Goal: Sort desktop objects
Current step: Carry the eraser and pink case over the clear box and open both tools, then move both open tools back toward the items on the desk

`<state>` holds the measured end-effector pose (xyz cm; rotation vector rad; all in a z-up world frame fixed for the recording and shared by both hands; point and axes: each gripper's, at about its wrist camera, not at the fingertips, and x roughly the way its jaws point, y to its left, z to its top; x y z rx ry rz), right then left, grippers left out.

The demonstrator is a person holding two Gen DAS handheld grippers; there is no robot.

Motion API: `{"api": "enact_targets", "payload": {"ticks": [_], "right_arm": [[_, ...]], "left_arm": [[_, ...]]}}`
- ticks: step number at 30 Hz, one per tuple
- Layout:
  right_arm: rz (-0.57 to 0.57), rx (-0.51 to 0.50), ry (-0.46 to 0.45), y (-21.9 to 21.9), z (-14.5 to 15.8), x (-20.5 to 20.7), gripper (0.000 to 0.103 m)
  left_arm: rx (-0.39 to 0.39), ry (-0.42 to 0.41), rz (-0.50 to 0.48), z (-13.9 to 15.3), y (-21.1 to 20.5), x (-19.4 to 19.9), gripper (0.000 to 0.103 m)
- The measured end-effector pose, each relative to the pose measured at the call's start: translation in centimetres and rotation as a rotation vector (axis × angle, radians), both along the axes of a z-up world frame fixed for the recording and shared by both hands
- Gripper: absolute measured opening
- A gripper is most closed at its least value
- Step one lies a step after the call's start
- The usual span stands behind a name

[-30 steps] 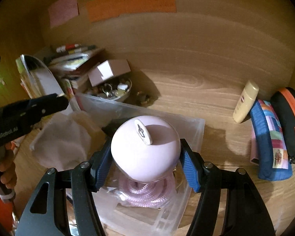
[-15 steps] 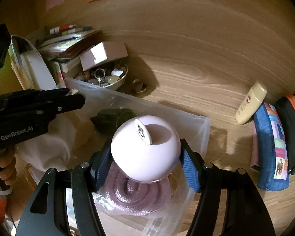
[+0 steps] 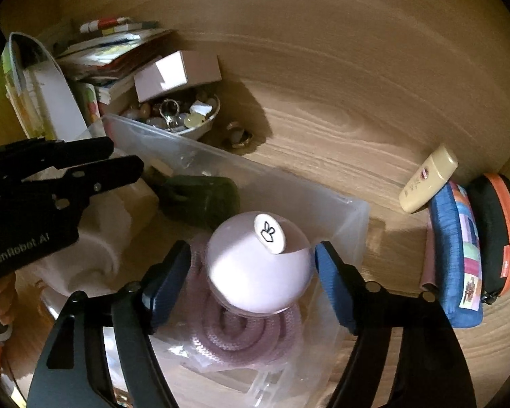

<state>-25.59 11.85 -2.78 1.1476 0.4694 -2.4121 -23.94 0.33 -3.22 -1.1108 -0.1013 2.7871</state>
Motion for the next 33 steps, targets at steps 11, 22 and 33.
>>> {"api": "enact_targets", "payload": {"ticks": [11, 22, 33], "right_arm": [[-0.041, -0.074, 0.079, 2.7, 3.4, 3.4, 0.084], [-0.066, -0.157, 0.116, 6.0, 4.7, 8.5, 0.085], [-0.084, -0.19, 0.201, 9.2, 5.1, 15.5, 0.092]], "left_arm": [[-0.071, 0.097, 0.023, 2.7, 0.8, 3.1, 0.079], [-0.105, 0.162, 0.063, 5.2, 0.7, 8.9, 0.093], [-0.101, 0.2, 0.057, 5.6, 0.5, 15.8, 0.098]]}}
